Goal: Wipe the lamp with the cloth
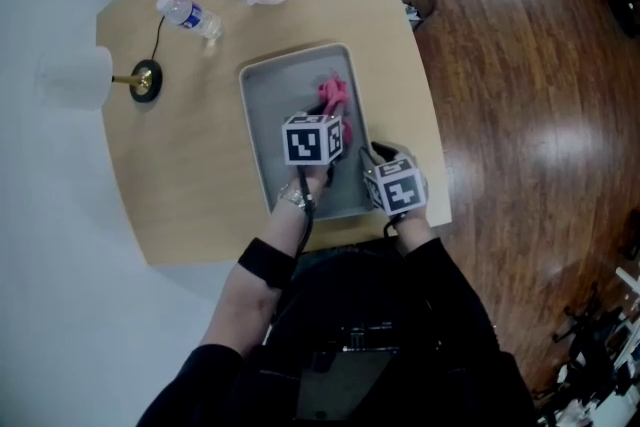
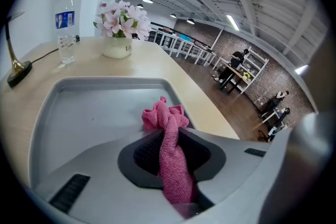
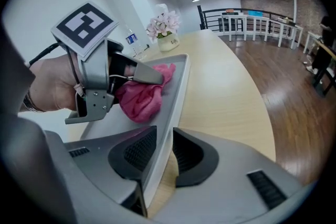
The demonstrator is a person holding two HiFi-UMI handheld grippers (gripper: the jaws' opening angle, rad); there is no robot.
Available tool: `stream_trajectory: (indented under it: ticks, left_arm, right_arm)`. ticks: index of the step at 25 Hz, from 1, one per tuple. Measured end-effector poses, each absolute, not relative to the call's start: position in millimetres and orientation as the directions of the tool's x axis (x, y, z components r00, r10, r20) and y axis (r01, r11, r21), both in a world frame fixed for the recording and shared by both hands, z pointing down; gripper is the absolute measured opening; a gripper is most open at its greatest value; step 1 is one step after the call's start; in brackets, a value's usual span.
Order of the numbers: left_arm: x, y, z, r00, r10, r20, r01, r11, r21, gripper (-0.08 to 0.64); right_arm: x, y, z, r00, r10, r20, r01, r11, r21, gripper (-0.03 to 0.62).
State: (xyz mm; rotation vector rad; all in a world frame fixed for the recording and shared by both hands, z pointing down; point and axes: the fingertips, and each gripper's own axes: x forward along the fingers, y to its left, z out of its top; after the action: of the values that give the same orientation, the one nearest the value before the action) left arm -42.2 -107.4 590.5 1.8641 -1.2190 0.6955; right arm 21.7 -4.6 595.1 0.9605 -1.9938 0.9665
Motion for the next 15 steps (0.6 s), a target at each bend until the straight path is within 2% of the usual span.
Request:
stream_trajectory:
  ticks: [8, 15]
  left_arm:
    - [6, -108, 590, 0.464, -0.468, 0.752, -0.886, -0.233, 0.401, 0.087]
    - [-37, -81, 568, 0.449, -0.494, 0.744, -0.893, -0.262, 0.365, 0.087]
  right_arm:
    - [33, 7, 588, -0.477, -0.333, 0.814, -0.847, 0.421, -0.325, 0.107]
    - [29, 9, 580, -0.476, -0.34, 0.811, -0.843, 0.438, -0.312, 0.107]
